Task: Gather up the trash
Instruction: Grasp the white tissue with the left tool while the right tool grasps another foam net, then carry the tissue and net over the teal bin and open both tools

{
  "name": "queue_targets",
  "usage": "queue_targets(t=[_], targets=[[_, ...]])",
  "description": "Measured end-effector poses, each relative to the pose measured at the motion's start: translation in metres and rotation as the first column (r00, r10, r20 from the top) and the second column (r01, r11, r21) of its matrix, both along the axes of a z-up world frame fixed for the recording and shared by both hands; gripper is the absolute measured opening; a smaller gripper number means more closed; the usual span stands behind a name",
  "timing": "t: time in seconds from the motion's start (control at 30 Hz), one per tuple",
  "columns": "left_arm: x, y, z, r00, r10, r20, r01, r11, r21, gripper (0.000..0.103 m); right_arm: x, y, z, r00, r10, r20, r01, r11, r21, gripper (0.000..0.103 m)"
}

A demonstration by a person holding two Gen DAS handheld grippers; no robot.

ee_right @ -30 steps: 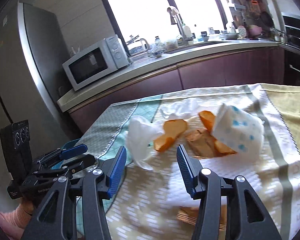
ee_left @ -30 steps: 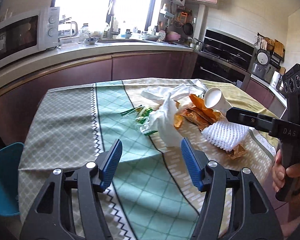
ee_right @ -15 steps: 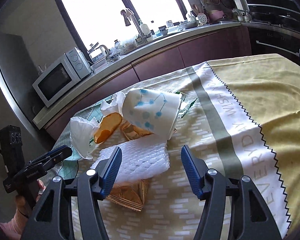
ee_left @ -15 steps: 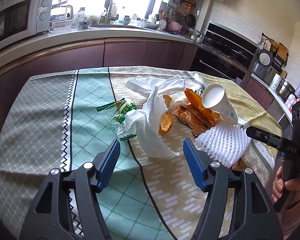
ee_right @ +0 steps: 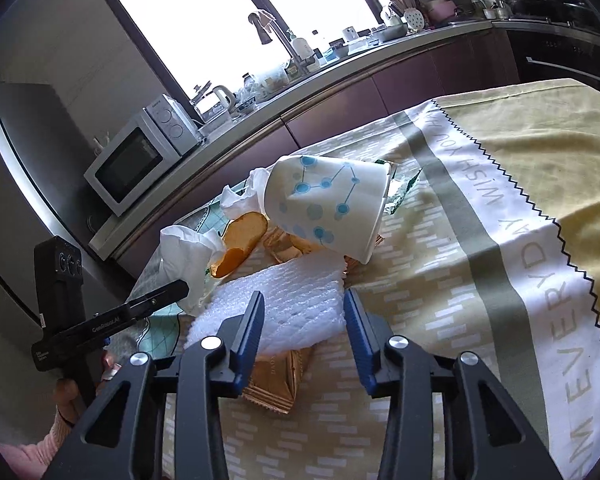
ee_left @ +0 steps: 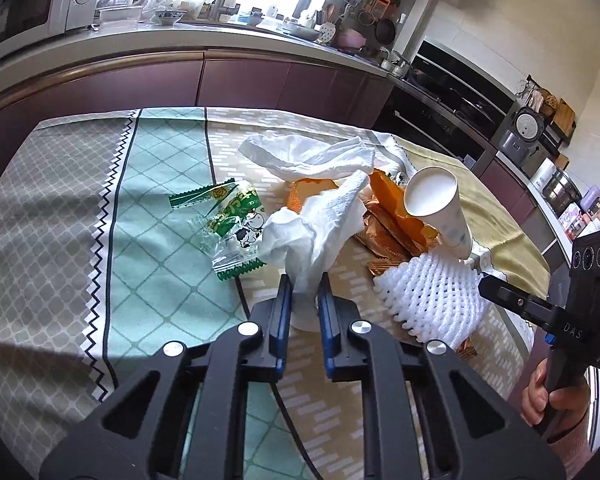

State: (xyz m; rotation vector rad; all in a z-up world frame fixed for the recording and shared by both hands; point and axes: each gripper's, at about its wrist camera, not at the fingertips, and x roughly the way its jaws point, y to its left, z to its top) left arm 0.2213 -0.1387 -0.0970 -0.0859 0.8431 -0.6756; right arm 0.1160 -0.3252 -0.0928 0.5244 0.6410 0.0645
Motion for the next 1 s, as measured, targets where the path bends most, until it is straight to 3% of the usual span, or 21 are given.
queue_targets(t=[0.13,0.27,0.7,1.0], targets=[[-0.004,0.005,0.004,1.0,-0.002,0.01,0.002,1.0,-0.018,0.011,-0.001,0.004,0.002,1.0,0.012,0.007,-0.012,1.0,-0.005,0.019],[-0.01,0.01,0.012,1.0,0.0,0.029,0.001,1.0,-0.031,0.01,-0.004,0.008,0.009,0.999,0.024,0.03,-0.023,1.0,-0.012,0.013],[-0.042,0.052,0.041,0.993,0.02,0.112,-0.012,0.997,-0.07,0.01,-0.011,0.029,0.045,0.988,0.081,0.132,-0.077,0.996,-0.037,0.01],[-0.067,0.103,0.064,0.981,0.082,0.176,-0.072,0.995,-0.063,0.01,0.003,0.063,0.067,0.966,0.173,0.194,-0.168,0.985,-0.042,0.01]])
